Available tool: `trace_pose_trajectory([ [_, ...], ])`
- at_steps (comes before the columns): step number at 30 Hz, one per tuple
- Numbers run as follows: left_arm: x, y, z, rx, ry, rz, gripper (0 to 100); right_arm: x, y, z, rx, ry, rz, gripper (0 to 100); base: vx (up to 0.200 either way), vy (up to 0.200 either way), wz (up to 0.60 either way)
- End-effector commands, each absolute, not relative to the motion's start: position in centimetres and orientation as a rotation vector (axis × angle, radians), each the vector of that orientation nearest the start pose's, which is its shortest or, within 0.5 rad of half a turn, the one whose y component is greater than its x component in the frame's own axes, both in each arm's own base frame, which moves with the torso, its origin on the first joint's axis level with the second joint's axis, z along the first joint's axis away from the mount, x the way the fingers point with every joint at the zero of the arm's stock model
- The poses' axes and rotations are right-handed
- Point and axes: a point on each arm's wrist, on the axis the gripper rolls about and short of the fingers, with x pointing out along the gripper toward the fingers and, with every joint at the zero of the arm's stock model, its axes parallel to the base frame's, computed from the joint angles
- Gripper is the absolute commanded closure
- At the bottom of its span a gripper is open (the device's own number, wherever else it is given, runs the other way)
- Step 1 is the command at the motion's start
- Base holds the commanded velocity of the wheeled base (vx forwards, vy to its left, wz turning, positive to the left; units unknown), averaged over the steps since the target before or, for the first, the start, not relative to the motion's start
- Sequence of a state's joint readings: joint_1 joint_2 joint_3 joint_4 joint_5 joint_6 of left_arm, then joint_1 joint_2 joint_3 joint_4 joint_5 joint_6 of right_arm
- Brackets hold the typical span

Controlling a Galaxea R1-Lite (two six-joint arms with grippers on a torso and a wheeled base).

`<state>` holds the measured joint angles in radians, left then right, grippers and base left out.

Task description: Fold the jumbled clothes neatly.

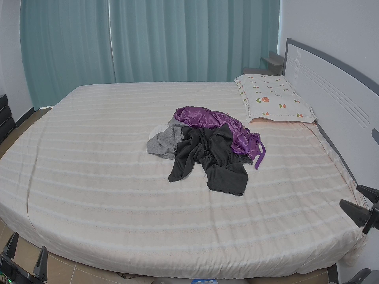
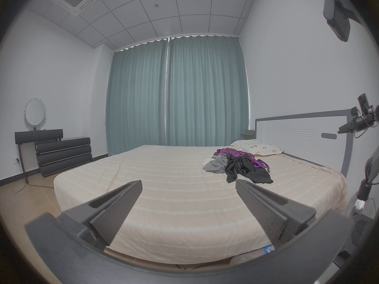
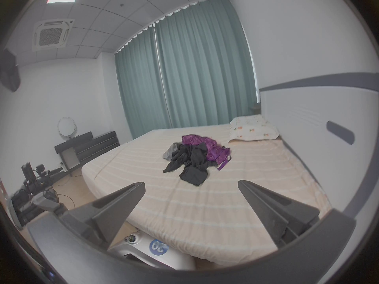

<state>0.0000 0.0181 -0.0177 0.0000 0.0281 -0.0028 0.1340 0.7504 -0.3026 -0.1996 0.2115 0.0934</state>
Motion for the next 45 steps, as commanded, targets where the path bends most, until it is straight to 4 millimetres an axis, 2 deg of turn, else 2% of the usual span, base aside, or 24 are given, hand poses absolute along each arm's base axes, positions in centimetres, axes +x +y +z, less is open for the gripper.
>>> trace_pose_trajectory([
  [1,-2.3,0.1,7.5,-0.003,0.0,0.029,0,18.3,6.0,13.7,0.185,0.596,0.462,0,0.0,0.0,0.0],
  [2,-2.3,0.1,7.6,-0.003,-0.002,0.029,0,20.3,7.0,12.9,0.206,0.614,0.463,0,0.0,0.0,0.0],
  [4,-2.3,0.1,7.5,-0.003,0.0,0.029,0,22.2,7.8,12.2,0.234,0.624,0.46,0,0.0,0.0,0.0],
  [6,-2.3,0.1,7.5,-0.003,0.0,0.029,0,25.1,8.9,10.8,0.275,0.64,0.445,0,0.0,0.0,0.0],
  [7,-2.3,0.1,7.5,-0.003,0.0,0.029,0,25.1,8.9,10.8,0.275,0.64,0.445,0,0.0,0.0,0.0],
  [9,-2.3,0.1,7.5,-0.003,0.0,0.029,0,28.1,10.0,8.5,0.316,0.672,0.401,0,0.0,0.0,0.0],
  [10,-2.3,0.1,7.5,-0.003,0.0,0.029,0,28.1,10.0,8.5,0.316,0.672,0.401,0,0.0,0.0,0.0],
  [11,-2.3,0.1,7.5,-0.003,0.0,0.029,0,30.0,10.7,6.4,0.352,0.697,0.366,0,0.0,0.0,0.0],
  [12,-2.3,0.1,7.5,-0.003,0.0,0.029,0,30.7,11.1,5.5,0.375,0.706,0.351,0,0.0,0.0,0.0],
  [20,-2.3,0.1,7.5,-0.003,0.0,0.028,0,36.4,13.0,0.6,0.485,0.694,0.249,0,0.0,0.0,0.0],
  [27,-2.3,0.1,7.5,-0.003,0.0,0.029,0,39.2,14.0,-2.3,0.504,0.68,0.203,0,0.0,0.0,0.0],
  [32,-2.3,0.1,7.5,-0.003,0.0,0.029,0,40.4,14.5,-2.6,0.545,0.664,0.195,0,0.0,0.0,0.0],
  [38,-2.3,0.1,7.5,-0.003,0.0,0.029,0,41.1,15.0,-3.5,0.552,0.662,0.199,0,0.0,0.0,0.0],
  [40,-2.3,0.1,7.5,-0.003,0.0,0.028,0,41.0,15.5,-5.0,0.542,0.681,0.197,0,0.0,0.0,0.0],
  [45,-2.3,0.1,7.6,-0.003,-0.002,0.029,0,41.6,15.9,-5.0,0.575,0.667,0.186,0,0.0,0.0,0.0],
])
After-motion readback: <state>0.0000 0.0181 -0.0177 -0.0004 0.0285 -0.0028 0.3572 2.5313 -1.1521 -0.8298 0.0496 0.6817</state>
